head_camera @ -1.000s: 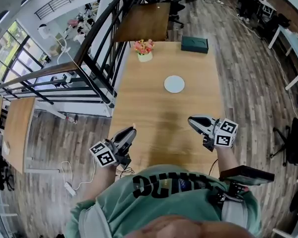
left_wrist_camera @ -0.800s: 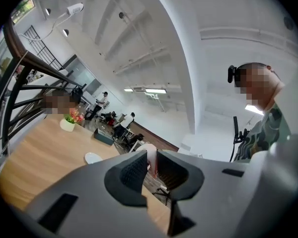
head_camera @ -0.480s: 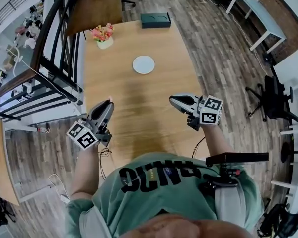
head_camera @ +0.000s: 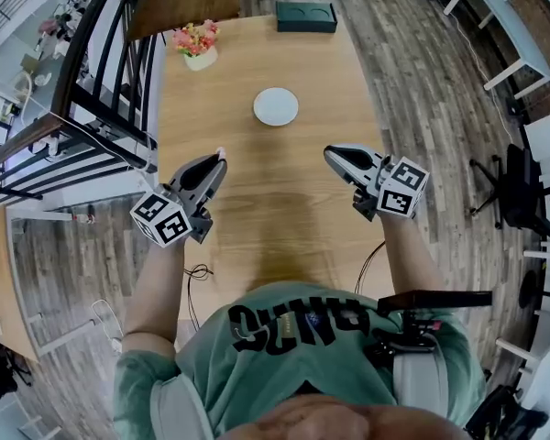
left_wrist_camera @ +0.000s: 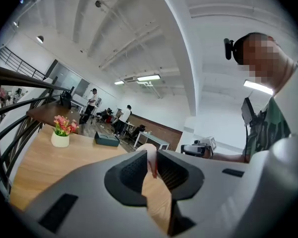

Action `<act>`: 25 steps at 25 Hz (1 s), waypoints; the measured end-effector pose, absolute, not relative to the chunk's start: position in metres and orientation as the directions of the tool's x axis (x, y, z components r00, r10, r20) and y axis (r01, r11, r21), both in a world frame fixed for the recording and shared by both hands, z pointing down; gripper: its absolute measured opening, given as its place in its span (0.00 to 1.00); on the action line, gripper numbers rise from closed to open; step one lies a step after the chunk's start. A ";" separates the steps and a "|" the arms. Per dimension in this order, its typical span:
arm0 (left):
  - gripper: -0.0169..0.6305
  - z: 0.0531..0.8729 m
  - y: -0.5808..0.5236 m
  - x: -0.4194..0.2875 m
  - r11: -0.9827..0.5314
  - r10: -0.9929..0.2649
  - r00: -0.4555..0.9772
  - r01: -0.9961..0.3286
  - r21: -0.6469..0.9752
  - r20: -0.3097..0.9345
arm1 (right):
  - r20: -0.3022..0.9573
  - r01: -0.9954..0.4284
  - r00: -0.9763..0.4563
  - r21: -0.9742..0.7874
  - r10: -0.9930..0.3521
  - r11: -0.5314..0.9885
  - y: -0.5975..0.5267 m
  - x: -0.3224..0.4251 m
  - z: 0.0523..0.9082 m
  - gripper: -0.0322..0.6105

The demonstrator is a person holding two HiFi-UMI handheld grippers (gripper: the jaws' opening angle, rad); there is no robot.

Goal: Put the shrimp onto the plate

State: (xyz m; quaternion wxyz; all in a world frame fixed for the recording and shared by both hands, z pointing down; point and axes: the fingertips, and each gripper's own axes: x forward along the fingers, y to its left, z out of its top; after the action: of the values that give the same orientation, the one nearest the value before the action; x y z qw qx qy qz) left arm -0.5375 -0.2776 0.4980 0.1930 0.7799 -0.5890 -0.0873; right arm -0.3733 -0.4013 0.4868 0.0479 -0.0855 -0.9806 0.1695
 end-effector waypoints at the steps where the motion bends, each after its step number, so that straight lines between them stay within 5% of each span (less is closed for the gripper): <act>1: 0.12 0.504 -0.287 -0.540 -0.230 -0.950 0.295 -0.885 0.405 0.106 | 0.062 0.144 -0.983 -0.341 0.175 0.929 -0.409 -0.376 0.489 0.06; 25: 0.12 0.654 -0.466 -0.607 -0.165 -0.916 0.268 -0.930 0.329 0.299 | 0.059 0.034 -0.996 -0.375 0.061 0.926 -0.536 -0.442 0.608 0.06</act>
State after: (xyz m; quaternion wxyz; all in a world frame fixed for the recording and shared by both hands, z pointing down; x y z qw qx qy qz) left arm -0.6070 -0.4660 0.6541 0.2280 0.7629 -0.6047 0.0155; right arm -0.4425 -0.5357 0.6078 0.0346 -0.0243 -0.9808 0.1905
